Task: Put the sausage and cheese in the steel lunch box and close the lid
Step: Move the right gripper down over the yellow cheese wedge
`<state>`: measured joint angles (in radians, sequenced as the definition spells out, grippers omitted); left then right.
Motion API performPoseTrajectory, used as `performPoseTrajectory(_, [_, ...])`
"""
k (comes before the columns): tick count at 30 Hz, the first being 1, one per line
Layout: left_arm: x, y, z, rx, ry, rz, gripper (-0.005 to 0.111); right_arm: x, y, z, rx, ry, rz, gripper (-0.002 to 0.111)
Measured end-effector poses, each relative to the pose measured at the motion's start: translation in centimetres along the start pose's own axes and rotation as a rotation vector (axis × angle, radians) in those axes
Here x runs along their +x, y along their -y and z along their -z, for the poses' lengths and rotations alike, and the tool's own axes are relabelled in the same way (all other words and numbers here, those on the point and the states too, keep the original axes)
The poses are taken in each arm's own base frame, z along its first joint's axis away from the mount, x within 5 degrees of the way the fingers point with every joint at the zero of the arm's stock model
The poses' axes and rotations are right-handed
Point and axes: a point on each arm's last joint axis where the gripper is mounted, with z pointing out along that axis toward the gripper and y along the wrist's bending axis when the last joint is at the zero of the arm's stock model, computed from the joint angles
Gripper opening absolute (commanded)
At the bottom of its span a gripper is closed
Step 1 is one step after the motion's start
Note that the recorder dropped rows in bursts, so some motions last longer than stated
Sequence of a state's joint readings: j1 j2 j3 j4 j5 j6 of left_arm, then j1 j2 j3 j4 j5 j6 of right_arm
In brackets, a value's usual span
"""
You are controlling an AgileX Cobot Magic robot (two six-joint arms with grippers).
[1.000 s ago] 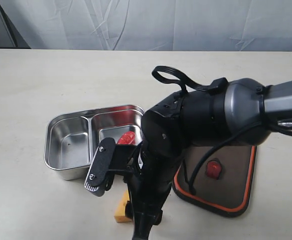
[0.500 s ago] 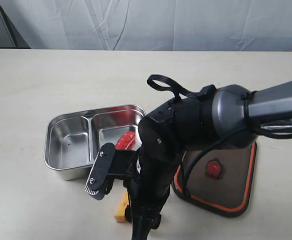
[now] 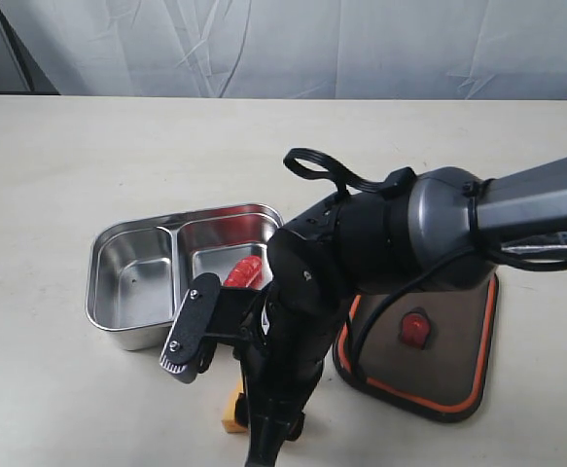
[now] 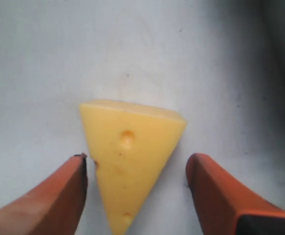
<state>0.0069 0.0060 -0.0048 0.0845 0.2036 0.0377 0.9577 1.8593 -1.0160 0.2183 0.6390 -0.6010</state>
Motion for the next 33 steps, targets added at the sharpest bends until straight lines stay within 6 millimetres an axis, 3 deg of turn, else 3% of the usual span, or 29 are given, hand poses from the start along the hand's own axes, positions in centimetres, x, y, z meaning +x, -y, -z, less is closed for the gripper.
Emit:
performPoseTrajectory(29, [0.0,0.0,0.0,0.0,0.0,0.0,0.0,0.04,-0.03,0.0,-0.003,-0.005,0.0,0.06])
performPoseTrajectory(33, [0.0,0.0,0.0,0.0,0.0,0.0,0.0,0.04,-0.03,0.0,-0.003,-0.005,0.0,0.053])
